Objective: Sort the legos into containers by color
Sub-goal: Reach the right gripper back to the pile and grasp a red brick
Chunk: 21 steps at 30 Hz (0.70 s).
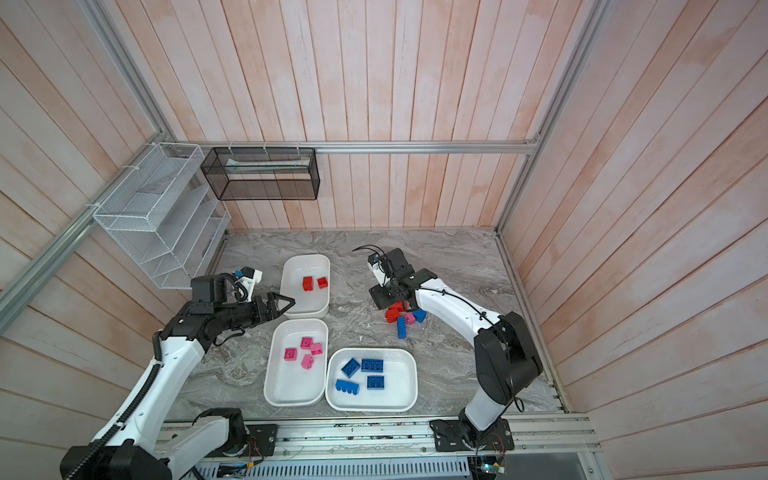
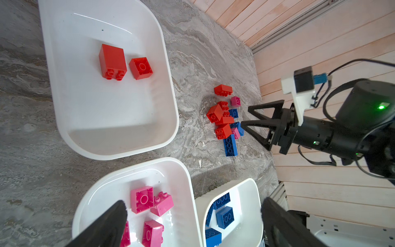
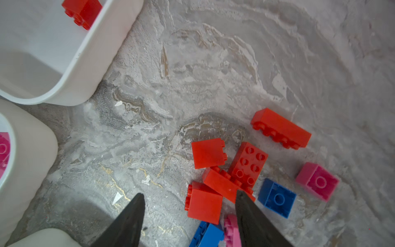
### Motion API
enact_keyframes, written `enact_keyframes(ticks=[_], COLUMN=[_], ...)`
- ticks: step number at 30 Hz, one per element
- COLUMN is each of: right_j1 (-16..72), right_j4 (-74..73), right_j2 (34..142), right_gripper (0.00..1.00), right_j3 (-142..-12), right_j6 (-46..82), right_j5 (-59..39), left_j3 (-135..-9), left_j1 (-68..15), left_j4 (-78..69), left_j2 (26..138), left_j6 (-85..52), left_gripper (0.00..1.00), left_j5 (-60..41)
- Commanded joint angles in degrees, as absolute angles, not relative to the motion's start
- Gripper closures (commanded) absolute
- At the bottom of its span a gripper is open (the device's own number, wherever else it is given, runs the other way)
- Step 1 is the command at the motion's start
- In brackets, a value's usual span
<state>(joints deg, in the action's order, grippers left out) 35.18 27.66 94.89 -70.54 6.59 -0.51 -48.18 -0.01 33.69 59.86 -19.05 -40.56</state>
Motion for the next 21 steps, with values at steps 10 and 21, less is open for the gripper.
enact_keyframes(ticks=[10, 21], right_j1=[36.76, 37.85], right_j4=[23.29, 21.35], right_j2=[100.27, 107.14], right_gripper=[0.34, 0.42], right_j3=[-69.6, -71.79], right_j6=[41.63, 47.16], right_j5=[1.01, 0.9], left_j3=[-47.34, -47.02], left_j1=[0.25, 0.26], left_j4=[31.03, 31.42], left_j2=[61.24, 60.82], left_j6=[-19.32, -18.8], left_gripper=[0.0, 0.0], left_j5=[-42.19, -41.77])
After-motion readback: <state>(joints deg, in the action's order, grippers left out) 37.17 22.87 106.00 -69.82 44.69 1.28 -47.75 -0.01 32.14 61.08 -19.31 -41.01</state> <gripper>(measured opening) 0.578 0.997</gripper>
